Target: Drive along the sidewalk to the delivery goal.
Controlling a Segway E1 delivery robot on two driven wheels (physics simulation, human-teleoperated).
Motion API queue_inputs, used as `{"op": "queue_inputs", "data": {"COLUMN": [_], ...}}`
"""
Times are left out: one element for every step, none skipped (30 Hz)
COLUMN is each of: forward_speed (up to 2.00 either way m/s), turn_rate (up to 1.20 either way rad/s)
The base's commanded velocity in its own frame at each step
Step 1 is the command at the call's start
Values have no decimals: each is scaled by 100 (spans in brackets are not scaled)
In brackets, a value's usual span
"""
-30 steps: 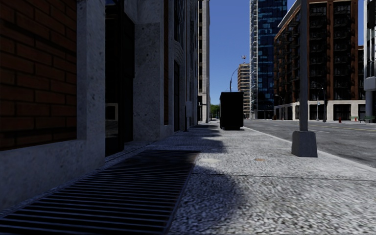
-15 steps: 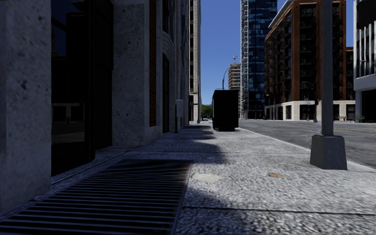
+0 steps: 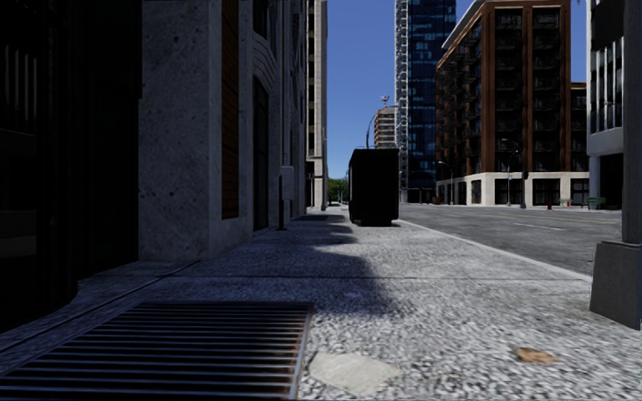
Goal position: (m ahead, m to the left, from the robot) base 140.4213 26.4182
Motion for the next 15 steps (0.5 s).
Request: {"op": "queue_inputs", "data": {"forward_speed": [200, 200, 200, 200, 200, 200, 200, 200, 200, 200, 200, 200, 200, 200, 200], "turn_rate": [0, 0, 0, 0, 0, 0, 0, 0, 0, 0, 0, 0, 0, 0, 0]}}
